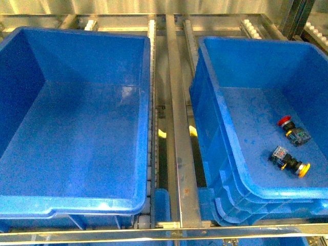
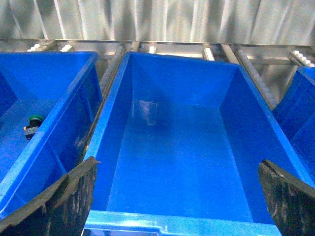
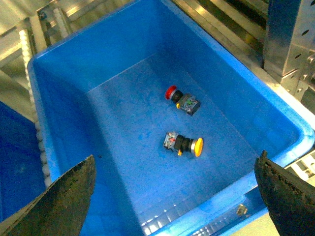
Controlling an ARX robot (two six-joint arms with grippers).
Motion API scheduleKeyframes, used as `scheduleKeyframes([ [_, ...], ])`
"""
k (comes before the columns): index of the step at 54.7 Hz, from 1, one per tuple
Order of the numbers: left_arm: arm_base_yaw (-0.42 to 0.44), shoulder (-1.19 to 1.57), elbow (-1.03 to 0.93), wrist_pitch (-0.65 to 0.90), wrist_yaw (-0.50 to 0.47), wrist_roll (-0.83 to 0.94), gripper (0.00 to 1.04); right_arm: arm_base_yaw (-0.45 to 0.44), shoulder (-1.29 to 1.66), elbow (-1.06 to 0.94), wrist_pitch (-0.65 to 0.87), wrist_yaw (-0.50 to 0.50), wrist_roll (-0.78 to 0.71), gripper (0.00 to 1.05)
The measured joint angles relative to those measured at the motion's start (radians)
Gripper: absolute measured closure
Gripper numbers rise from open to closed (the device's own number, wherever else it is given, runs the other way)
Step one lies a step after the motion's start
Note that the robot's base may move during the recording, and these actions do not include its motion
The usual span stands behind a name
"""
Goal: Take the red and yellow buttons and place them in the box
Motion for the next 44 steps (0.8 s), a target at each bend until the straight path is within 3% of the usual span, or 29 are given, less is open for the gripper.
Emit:
scheduleKeyframes([
  [2,0.000,0.000,0.000,0.000,0.000,0.000,0.08,-0.018,-0.006,-0.043,0.119,-0.083,-0.053,0.13],
  [5,0.000,0.000,0.000,0.000,0.000,0.000,0.08,-0.053,-0.027,-0.172,0.418,-0.253,-0.248,0.27],
  [7,0.000,0.000,0.000,0.000,-0.001,0.000,0.08,-0.064,-0.050,-0.212,0.506,-0.288,-0.344,0.35],
  [16,0.000,0.000,0.000,0.000,0.000,0.000,0.08,-0.109,-0.154,-0.262,0.520,-0.323,-0.494,0.67],
  [19,0.000,0.000,0.000,0.000,0.000,0.000,0.08,-0.167,-0.195,-0.291,0.489,-0.409,-0.512,0.83],
  [25,0.000,0.000,0.000,0.000,-0.001,0.000,0.08,-0.209,-0.251,-0.311,0.457,-0.419,-0.523,1.02],
  [44,0.000,0.000,0.000,0.000,0.000,0.000,0.08,-0.211,-0.422,-0.359,0.364,-0.426,-0.530,1.02],
])
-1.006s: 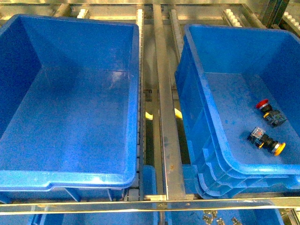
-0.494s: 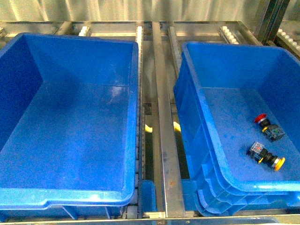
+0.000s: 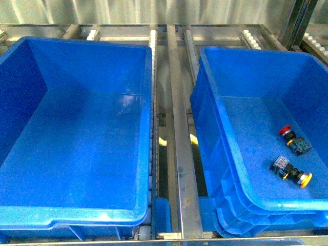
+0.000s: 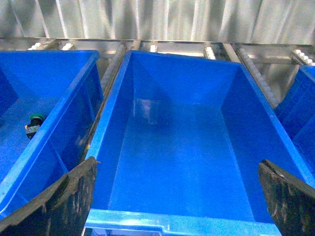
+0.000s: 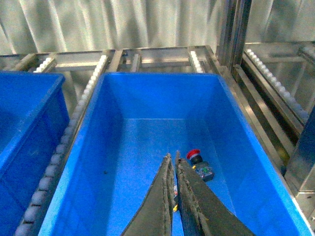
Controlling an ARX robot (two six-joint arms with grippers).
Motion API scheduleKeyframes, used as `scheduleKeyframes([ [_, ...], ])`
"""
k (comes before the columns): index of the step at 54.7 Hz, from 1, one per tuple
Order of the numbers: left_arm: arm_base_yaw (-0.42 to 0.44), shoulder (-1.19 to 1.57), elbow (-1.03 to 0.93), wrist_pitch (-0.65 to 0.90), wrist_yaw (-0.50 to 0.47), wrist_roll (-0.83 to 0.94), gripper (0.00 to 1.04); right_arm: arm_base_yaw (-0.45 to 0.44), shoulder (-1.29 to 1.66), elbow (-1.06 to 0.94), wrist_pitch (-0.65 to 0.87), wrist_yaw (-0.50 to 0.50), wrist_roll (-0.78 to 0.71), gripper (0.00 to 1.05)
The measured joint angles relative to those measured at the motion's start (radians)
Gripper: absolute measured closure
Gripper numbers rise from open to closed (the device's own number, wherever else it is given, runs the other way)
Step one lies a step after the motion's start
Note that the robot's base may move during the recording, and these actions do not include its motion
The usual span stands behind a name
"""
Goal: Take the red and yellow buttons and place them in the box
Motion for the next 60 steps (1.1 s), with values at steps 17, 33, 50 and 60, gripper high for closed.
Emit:
scheduleKeyframes([
  [17,0.000,0.000,0.000,0.000,0.000,0.000,0.08,0.000,-0.142,0.000,-0.137,0.000,0.000,1.02],
  [33,0.000,0.000,0.000,0.000,0.000,0.000,0.08,0.000,-0.229,0.000,-0.225,0.000,0.000,1.02],
  [50,0.000,0.000,0.000,0.000,0.000,0.000,0.08,0.000,-0.383,0.001,-0.383,0.000,0.000,1.02],
  [60,0.000,0.000,0.000,0.000,0.000,0.000,0.08,0.000,-0.383,0.000,-0.383,0.000,0.000,1.02],
])
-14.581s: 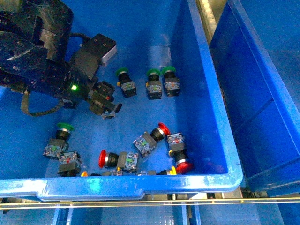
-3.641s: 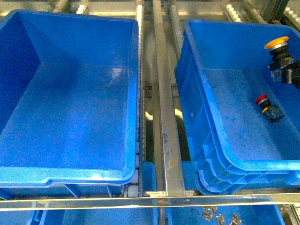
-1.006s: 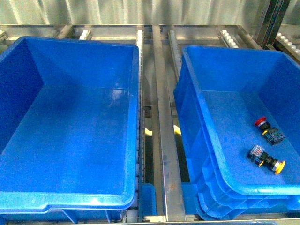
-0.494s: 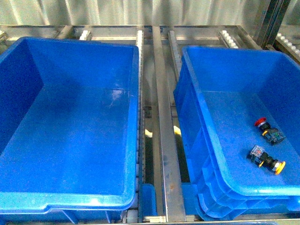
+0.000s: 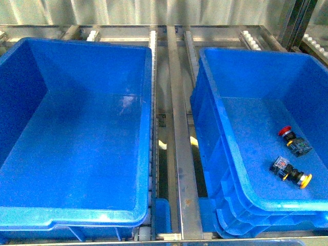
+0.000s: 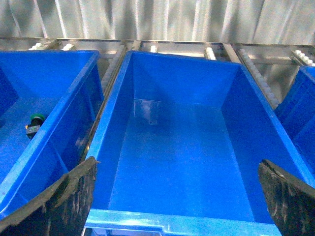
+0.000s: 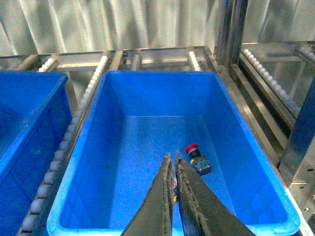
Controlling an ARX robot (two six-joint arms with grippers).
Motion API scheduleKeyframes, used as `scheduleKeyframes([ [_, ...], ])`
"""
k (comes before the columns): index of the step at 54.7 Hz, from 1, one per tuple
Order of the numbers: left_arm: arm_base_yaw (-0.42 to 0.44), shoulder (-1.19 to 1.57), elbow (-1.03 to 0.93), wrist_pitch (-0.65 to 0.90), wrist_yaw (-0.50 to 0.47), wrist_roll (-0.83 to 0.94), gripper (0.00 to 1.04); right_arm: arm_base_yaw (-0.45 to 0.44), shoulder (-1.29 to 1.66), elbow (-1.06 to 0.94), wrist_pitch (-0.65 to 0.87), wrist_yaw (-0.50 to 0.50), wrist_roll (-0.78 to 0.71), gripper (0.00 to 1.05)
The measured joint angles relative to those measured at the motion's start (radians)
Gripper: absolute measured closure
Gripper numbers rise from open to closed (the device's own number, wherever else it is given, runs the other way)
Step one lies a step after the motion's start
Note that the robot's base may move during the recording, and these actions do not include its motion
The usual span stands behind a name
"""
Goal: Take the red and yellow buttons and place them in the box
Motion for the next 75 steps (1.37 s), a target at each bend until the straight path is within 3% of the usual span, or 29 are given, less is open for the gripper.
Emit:
scheduleKeyframes([
  [3,0.000,0.000,0.000,0.000,0.000,0.000,0.08,0.000,0.000,0.000,0.000,0.000,-0.002,0.96],
  [16,0.000,0.000,0.000,0.000,0.000,0.000,0.08,0.000,0.000,0.000,0.000,0.000,-0.002,0.54],
  [29,0.000,0.000,0.000,0.000,0.000,0.000,0.08,0.000,0.000,0.000,0.000,0.000,-0.002,0.06],
  [75,0.000,0.000,0.000,0.000,0.000,0.000,0.08,0.000,0.000,0.000,0.000,0.000,-0.002,0.07],
])
